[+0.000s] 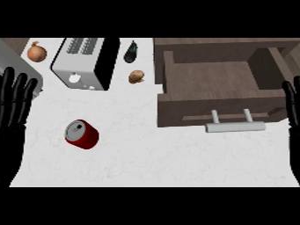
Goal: Pick up the can, place it into the drawer and close the drawer
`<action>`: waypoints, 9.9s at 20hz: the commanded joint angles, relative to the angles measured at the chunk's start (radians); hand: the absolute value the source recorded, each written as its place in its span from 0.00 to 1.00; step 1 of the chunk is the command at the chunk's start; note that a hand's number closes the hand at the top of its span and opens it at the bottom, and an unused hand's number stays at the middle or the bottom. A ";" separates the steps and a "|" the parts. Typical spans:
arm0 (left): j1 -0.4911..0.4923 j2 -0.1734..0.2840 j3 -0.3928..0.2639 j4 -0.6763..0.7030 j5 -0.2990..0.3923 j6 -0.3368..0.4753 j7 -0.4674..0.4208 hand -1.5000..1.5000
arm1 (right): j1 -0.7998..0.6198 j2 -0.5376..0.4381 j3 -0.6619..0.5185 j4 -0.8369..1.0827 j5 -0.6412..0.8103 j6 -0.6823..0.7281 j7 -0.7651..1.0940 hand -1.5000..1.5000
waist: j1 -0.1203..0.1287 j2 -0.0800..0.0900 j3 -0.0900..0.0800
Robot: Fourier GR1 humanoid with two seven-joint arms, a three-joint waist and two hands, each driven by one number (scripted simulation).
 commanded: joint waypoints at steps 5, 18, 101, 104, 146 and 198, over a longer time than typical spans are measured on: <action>0.066 -0.064 -0.056 -0.015 -0.093 0.057 -0.009 0.00 | -0.060 -0.039 0.014 -0.006 -0.016 0.053 0.077 0.00 | 0.048 0.000 0.003; 0.237 -0.082 -0.125 -0.254 -0.218 0.145 0.504 0.00 | 0.179 -0.065 -0.186 -0.076 -0.128 0.043 0.246 0.00 | 0.043 -0.001 0.003; -0.084 -0.082 0.242 1.194 0.265 0.043 -0.388 0.00 | 0.351 0.037 -0.735 -0.106 -0.475 0.586 0.246 0.00 | 0.037 0.001 0.003; -0.137 -0.072 0.253 1.295 0.279 0.022 -0.434 0.00 | 0.389 0.021 -0.778 -0.170 -0.578 0.576 0.307 0.00 | 0.033 0.001 0.002; -0.380 -0.122 0.020 0.744 0.260 0.162 -0.017 1.00 | 0.433 0.068 -0.646 -0.195 -0.488 0.515 0.241 0.00 | 0.037 0.000 0.003; -1.382 -0.128 -0.363 1.502 0.690 0.684 -0.022 1.00 | 0.368 0.008 -0.690 -0.170 -0.581 0.519 0.301 0.00 | -0.032 0.013 0.005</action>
